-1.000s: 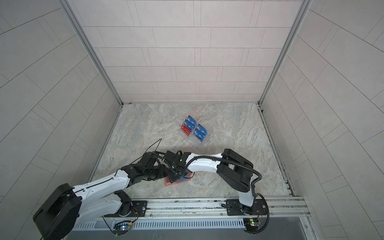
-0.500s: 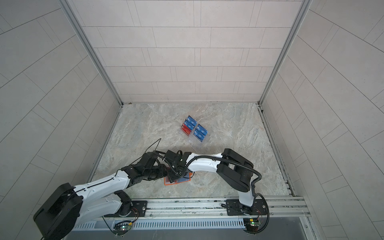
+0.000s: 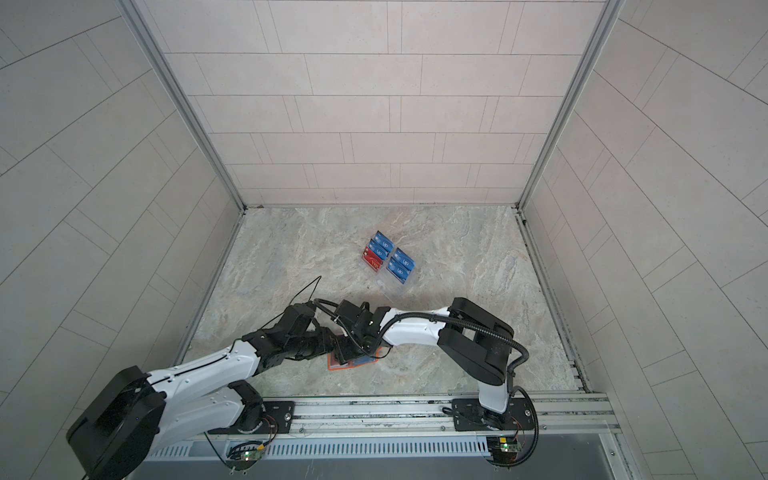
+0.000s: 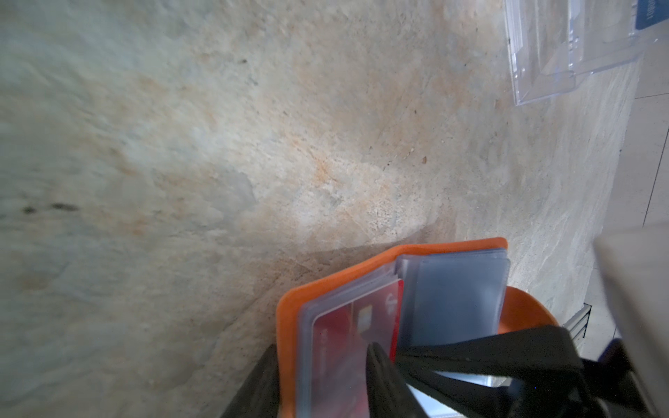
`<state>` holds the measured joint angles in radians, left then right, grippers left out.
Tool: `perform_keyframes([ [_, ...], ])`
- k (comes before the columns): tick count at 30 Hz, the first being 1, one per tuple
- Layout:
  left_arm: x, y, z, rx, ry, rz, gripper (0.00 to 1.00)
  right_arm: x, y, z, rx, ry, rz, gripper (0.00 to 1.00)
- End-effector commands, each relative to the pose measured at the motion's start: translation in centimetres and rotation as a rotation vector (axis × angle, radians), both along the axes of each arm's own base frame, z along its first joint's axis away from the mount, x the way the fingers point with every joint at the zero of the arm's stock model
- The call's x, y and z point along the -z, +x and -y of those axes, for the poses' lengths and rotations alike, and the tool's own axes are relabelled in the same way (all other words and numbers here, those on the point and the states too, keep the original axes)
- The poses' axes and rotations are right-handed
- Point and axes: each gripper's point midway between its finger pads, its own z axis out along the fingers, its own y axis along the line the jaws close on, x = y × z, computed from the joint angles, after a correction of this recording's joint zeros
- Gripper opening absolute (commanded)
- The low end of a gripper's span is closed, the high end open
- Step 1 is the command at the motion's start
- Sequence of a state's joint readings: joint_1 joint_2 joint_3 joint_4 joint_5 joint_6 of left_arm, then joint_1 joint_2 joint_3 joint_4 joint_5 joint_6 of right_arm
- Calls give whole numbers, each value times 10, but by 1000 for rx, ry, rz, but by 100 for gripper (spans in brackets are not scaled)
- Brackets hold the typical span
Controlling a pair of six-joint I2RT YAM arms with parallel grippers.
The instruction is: Put the credit cards into the card holder
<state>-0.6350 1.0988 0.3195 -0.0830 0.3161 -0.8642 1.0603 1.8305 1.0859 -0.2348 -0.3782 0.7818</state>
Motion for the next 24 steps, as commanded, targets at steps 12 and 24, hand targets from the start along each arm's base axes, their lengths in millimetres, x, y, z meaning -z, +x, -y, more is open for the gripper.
perform_keyframes([
  [12, -10, -9, -29, 39, 190, -35, 52, -41, 27, 37, 101, 33, 104, 57],
  [24, -65, -11, 32, 138, -59, 21, 49, -15, 33, 74, 65, -96, 98, 26],
])
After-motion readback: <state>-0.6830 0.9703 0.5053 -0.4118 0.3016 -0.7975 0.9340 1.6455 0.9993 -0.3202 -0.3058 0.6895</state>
